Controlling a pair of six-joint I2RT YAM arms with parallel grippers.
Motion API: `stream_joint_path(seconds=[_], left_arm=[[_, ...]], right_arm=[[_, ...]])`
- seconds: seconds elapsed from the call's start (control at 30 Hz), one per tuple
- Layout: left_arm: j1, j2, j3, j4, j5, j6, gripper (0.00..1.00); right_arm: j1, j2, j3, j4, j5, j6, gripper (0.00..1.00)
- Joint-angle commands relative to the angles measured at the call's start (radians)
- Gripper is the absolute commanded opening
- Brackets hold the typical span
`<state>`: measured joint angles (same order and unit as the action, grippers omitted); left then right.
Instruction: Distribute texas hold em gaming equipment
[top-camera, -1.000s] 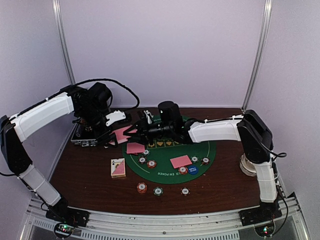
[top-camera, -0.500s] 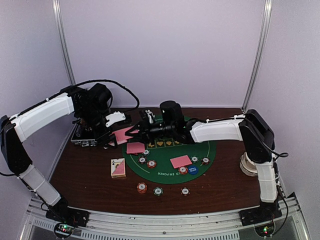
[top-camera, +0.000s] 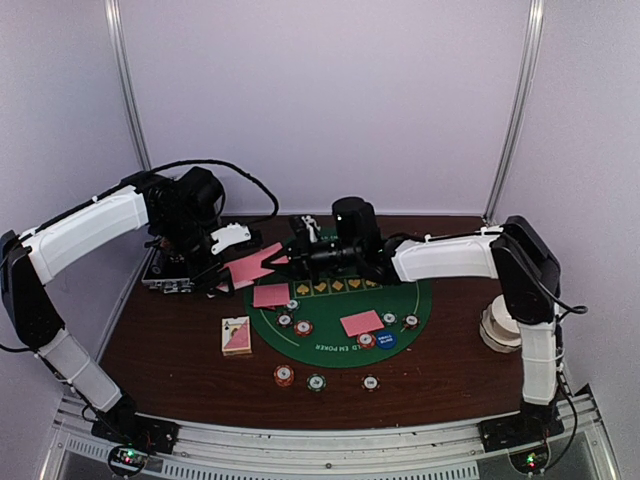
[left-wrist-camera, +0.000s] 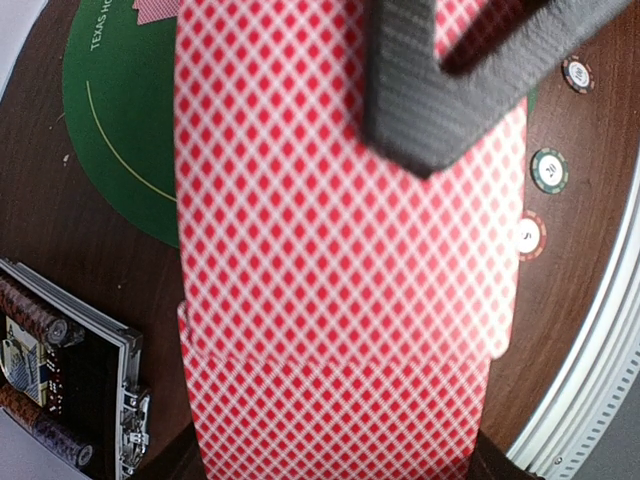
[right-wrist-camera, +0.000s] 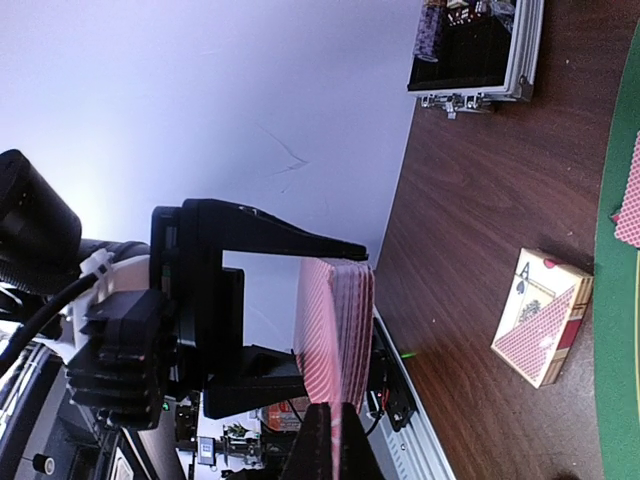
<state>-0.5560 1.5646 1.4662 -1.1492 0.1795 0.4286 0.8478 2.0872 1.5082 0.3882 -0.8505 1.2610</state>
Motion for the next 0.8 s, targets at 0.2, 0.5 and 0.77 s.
stream_joint_path(seconds=[0.2,0.5,0.77], left_arm=[[0.002,-0.005,-0.004,0.019,-0.005,0.015,0.00],[0.002,-0.001,0.003,0.008,0.000,0.017,0.00],[0.002,0.001,0.015,-0.005,0.011,0.015,0.00]], right_arm=[[-0.098,-0.181,-0.129,-0.068,-0.033,-0.074,0.00],[-0.212,-0.332,-0.384,-0.420,-0.016,-0.347,0.00],[-0.240,-0.333,-0.469,-0.581,0.094,-0.491,0.01]])
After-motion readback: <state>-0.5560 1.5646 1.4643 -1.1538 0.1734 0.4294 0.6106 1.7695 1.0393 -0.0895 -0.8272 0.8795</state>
